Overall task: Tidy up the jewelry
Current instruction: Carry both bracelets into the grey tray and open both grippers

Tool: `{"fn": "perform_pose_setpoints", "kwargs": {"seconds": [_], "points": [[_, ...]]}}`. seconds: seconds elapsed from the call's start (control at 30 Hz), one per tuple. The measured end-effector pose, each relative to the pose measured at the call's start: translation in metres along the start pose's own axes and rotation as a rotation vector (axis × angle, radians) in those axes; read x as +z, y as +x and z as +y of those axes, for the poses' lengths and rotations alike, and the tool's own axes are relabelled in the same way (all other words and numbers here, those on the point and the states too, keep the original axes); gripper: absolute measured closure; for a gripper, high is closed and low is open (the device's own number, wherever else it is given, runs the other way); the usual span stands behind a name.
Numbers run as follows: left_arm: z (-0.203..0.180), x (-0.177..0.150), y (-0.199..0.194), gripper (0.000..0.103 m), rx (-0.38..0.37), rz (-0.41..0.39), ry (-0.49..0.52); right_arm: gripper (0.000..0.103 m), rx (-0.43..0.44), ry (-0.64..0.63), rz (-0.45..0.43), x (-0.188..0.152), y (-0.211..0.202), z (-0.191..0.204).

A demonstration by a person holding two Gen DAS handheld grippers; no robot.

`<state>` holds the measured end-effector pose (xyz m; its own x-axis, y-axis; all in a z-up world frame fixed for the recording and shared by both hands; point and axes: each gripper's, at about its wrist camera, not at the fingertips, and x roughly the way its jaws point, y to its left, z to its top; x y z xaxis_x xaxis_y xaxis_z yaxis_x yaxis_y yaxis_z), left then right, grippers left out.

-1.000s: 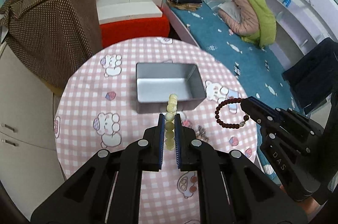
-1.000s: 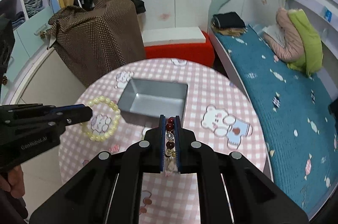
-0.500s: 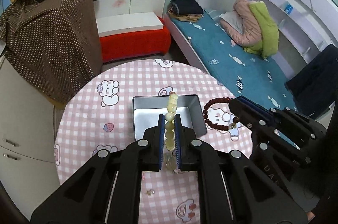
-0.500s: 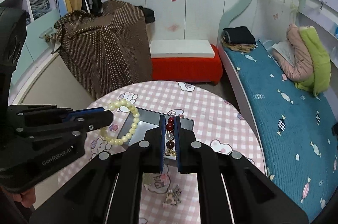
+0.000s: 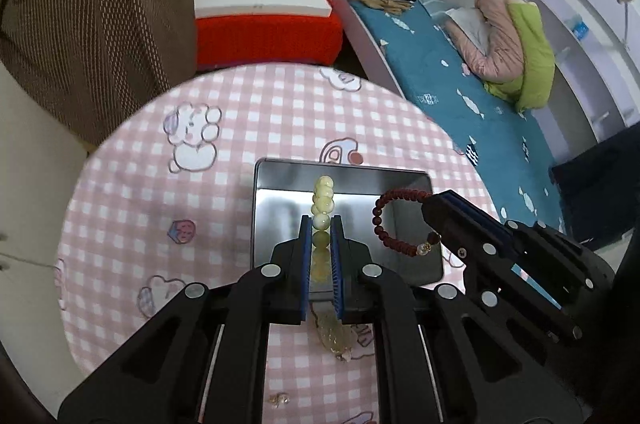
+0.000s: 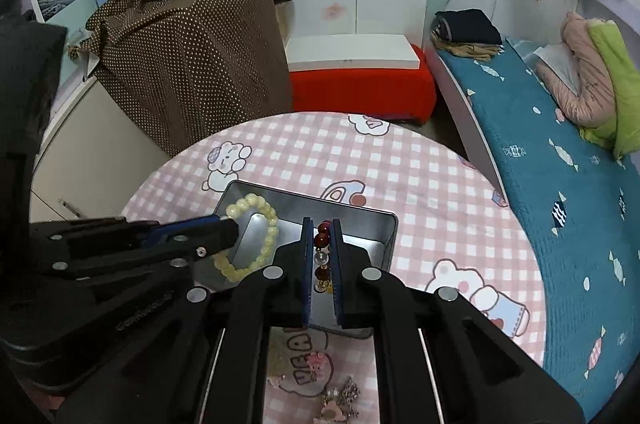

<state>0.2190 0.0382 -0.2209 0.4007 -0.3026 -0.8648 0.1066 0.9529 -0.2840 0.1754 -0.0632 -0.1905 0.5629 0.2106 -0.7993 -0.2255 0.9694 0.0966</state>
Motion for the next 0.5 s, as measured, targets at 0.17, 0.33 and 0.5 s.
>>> {"fn": "perform_pose_setpoints", "kwargs": {"seconds": [0.17, 0.33, 0.5], "points": [[0.004, -0.003, 0.016, 0.094, 0.006, 0.033, -0.007, 0.096, -0.005, 0.024, 0.029, -0.001, 0.016, -0.005], [0.001, -0.005, 0.020, 0.086, 0.015, 0.063, 0.013, 0.094, 0.007, 0.062, 0.058, 0.000, 0.023, -0.011], [-0.003, -0.007, 0.010, 0.069, 0.060, 0.046, 0.044, 0.071, -0.031, 0.101, 0.049, 0.004, 0.009, -0.019]]}}
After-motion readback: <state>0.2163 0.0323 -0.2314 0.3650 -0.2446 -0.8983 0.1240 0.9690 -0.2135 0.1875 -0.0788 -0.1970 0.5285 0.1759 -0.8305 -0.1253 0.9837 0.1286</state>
